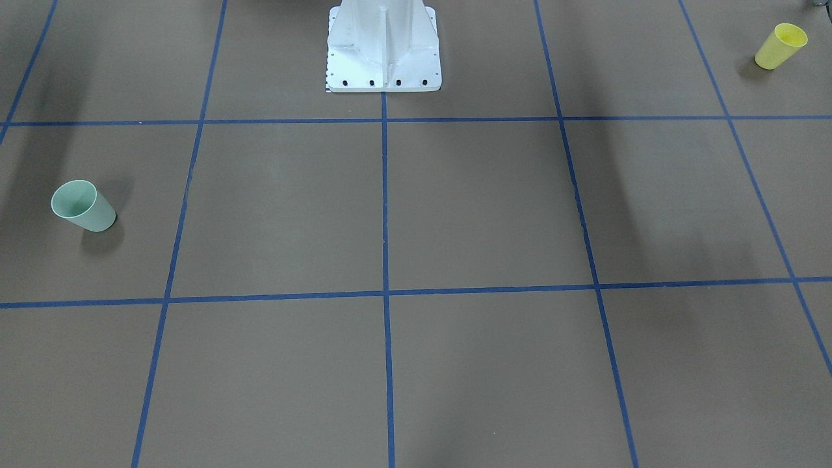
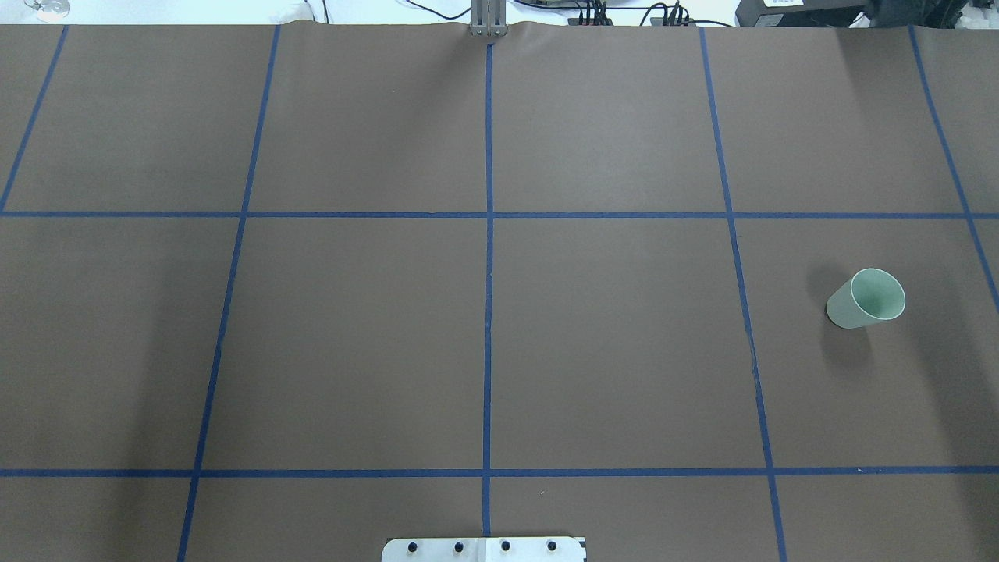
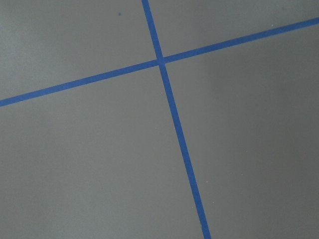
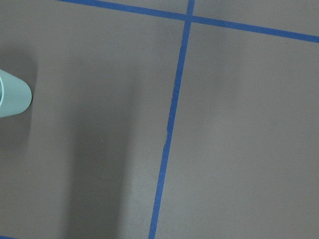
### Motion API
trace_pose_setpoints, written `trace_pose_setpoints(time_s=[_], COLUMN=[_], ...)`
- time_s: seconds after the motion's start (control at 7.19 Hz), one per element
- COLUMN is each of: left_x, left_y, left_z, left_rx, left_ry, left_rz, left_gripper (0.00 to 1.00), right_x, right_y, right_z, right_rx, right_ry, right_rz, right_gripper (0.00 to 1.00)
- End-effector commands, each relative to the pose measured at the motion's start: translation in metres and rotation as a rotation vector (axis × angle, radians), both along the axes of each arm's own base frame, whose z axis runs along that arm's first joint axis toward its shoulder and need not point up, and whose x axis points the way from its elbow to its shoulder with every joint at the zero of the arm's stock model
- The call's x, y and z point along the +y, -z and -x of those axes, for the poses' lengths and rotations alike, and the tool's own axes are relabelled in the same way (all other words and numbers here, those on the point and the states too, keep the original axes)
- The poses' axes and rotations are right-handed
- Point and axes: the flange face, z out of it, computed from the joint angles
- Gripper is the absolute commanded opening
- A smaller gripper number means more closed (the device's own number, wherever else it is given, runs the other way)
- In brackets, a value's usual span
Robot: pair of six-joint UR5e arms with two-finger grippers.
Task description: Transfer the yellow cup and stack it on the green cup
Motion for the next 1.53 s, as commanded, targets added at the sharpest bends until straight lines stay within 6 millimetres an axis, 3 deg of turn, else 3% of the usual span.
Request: trace_pose_setpoints(time_s=[0.0, 0.83, 0.97, 1.11, 1.39], left_x=[-0.001, -0.010, -0.012, -0.023, -0.031], left_y=[0.004, 0.013, 0.016, 0.030, 0.055], left_z=[0.000, 0.001, 0.001, 0.001, 0.002], left_rx=[0.000, 0.004, 0.006, 0.007, 0.009], left_ry=[0.000, 0.010, 0.012, 0.013, 0.014], left_rz=[-0.010, -0.032, -0.038, -0.092, -0.269], left_gripper=[1.00, 1.00, 1.00, 1.00, 1.00], right_x=[0.000, -0.002, -0.005, -0.013, -0.052], right_y=[0.000, -0.001, 0.007, 0.013, 0.048], right_z=[0.000, 0.000, 0.000, 0.000, -0.002], right_rx=[-0.001, 0.004, 0.000, 0.002, 0.008], right_ry=[0.000, 0.009, 0.006, -0.001, -0.001], right_rz=[-0.001, -0.012, -0.029, -0.039, -0.129], right_gripper=[1.00, 1.00, 1.00, 1.00, 1.00])
